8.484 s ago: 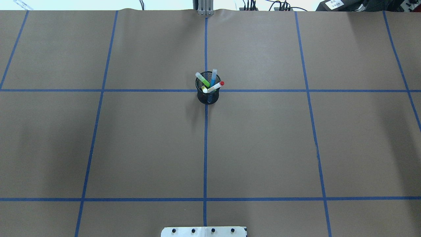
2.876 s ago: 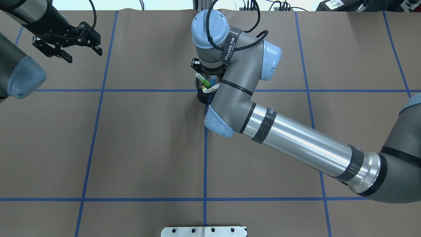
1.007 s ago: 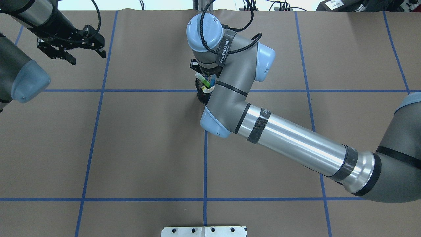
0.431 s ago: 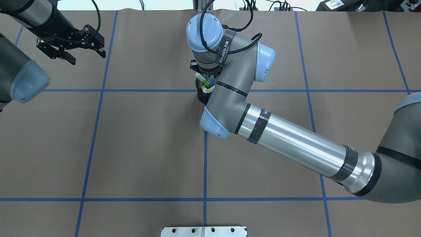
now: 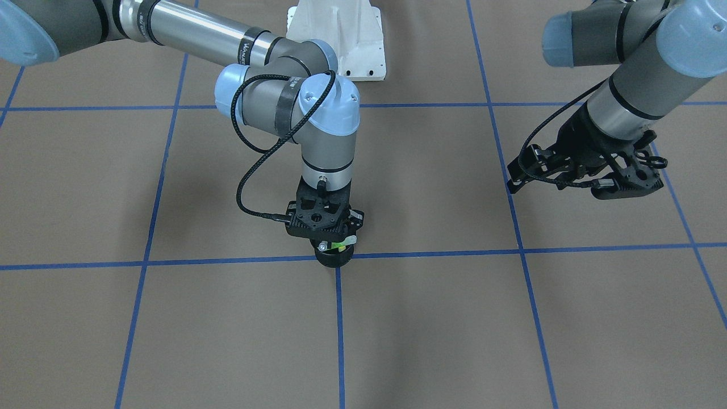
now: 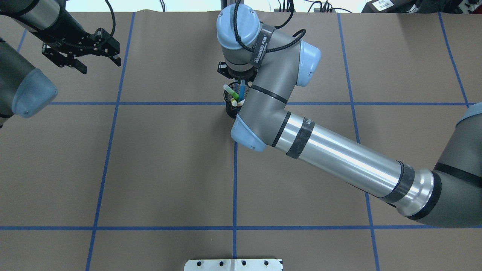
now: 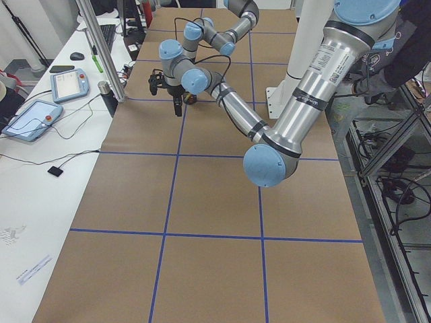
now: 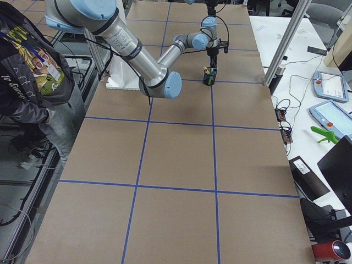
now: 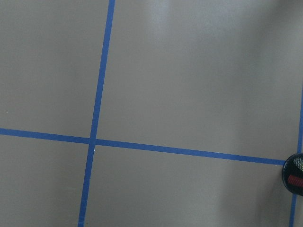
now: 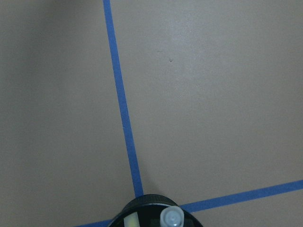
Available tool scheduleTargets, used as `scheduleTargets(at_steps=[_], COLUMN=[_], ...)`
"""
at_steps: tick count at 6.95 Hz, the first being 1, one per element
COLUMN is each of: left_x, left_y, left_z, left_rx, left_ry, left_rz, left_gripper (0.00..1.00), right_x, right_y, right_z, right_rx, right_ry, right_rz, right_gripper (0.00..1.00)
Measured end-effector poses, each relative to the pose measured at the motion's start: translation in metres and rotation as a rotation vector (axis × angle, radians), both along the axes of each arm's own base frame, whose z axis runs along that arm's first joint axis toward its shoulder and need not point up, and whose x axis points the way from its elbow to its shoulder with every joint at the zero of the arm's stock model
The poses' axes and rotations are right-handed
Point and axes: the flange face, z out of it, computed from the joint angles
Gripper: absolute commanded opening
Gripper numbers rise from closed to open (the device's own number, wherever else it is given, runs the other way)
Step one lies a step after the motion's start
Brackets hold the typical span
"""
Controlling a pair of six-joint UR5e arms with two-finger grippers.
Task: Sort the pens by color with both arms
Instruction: 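Lift the blue marker with the right gripper while the left arm approaches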
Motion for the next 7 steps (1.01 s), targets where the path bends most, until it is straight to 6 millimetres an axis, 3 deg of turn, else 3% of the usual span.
scheduleTargets(at_steps=[2,4,5,7], left_x=[0.007,0.037,0.062,0.108], left_y=[-0.001,-0.002,-0.007,-0.021], left_z=[-0.01,-0.038,-0.058,-0.096], left_rx=[-0.017,-0.074,-0.13,-0.266], left_ry=[0.007,0.015,0.014,0.016], left_rz=[-0.009,-0.051,-0.097,-0.2], left_gripper=[0.99,0.99,0.99,0.99], right_x=[0.045,0.095,0.119,0.154], right_y=[-0.027,-0.055,-0.071,-0.093], right_z=[-0.021,-0.039,-0.038,-0.001], right_rx=[-0.043,-0.052,-0.047,-0.107], right_ry=[-0.04,-0.056,-0.02,0.084], right_rz=[0.014,0.014,-0.017,-0.144], right_gripper=[0.2,0.2,0.2,0.21])
